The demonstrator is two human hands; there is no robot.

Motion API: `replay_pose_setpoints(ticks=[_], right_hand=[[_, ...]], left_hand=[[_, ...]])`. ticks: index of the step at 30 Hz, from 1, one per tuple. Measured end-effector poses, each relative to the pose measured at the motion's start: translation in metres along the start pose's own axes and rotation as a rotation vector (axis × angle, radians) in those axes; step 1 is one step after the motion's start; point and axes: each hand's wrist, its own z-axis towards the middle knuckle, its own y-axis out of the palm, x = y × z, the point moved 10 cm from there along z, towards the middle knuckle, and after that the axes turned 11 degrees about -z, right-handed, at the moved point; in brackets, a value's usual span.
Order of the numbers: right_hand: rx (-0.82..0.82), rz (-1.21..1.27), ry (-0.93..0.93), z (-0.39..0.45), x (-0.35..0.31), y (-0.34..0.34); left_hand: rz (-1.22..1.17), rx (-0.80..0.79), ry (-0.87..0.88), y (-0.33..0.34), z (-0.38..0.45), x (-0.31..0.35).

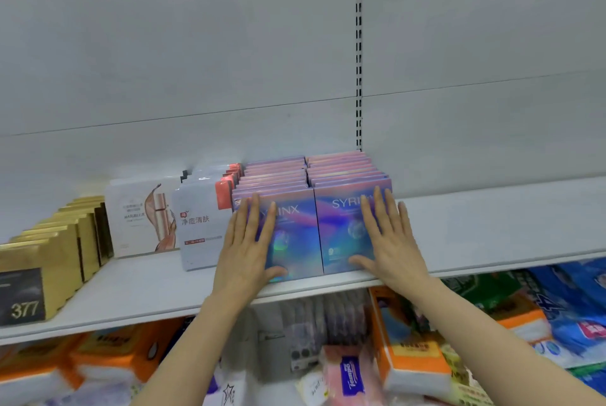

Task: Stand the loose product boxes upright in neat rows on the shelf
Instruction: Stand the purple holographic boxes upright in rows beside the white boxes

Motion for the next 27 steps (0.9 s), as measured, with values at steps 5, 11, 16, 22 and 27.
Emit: replay_pose_setpoints(ticks=[5,11,16,22,27], right_hand=[[-0.014,-0.007,-0.074,0.008,0.0,0.016],[0.155,0.241,0.076,0.015,0.019,-0.003],[0.113,0.355,0.186,0.028,0.018,0.006],[0.156,0.544,0.218,0.022,0.026,0.0],[0.05,0.796,0.484,0.015,0.04,0.015]], left_hand=[[-0.082,-0.014,0.022,0.003,0.005,0.0],[-0.997,0.344,-0.521,0.001,0.004,-0.054],[-1.135,0.375,-0.637,0.015,0.002,-0.058],[-1.298,0.288,-0.642,0.01,0.002,-0.068],[-1.354,0.234,-0.718,0.015,0.009,-0.06]])
